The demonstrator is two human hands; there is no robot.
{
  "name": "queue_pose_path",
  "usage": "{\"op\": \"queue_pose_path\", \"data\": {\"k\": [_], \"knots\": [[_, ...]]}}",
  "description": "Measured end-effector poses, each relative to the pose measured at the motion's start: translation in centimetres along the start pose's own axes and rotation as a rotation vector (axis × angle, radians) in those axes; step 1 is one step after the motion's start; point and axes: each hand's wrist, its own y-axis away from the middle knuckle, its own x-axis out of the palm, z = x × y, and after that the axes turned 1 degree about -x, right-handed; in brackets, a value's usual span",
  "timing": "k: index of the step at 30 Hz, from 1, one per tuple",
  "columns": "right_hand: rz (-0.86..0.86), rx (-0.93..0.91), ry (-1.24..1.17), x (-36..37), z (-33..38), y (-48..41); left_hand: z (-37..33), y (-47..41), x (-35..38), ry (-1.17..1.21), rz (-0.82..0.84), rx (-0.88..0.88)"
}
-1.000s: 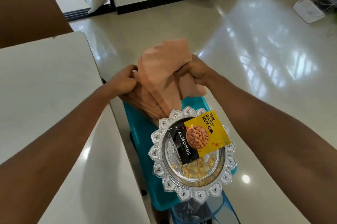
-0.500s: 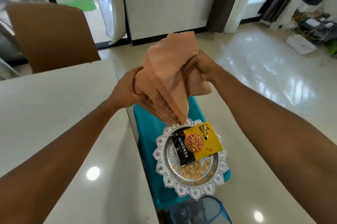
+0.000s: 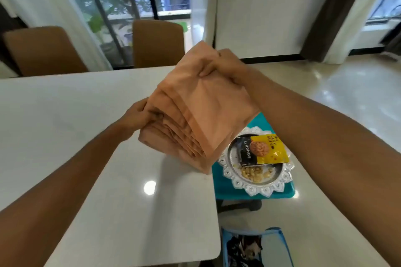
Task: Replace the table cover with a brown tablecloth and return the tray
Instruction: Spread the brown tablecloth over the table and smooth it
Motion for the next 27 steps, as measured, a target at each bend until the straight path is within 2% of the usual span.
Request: {"op": "queue_pose_path", "data": {"k": [4,7,10,12,15,21,23,27], "knots": [[-0.026,-0.128,0.357,12.7,-0.1,1.0,9.0,7.2,-2.4,0.067,-0.132,-0.285],[0.134,-0.151,0.600,20.9,-3.3,4.3,15.3,12.0,-2.9,0.003,-0.249,-0.460],[0.336,-0.207,0.669,27.2,-8.2,10.1,19.3,16.0,-2.9,0.018,-0.387,-0.484],[0.313,-0.202,0.614,29.9,-10.8,13.5,20.8,17.6,-3.0,0.014,-0.481,-0.502],[0.231,-0.190,0.579,31.2,-11.6,14.9,21.2,17.9,-3.1,-0.116,-0.555,-0.422],[0.245,-0.128,0.585,31.1,-10.3,14.9,21.6,17.9,-3.9,-0.274,-0.503,-0.182],[0.194,-0.084,0.591,31.6,-9.8,15.0,20.9,18.1,-3.8,-0.472,-0.395,-0.188],[-0.035,-0.016,0.616,33.8,-8.4,16.5,20.9,17.7,-3.6,-0.849,-0.121,-0.051]]}}
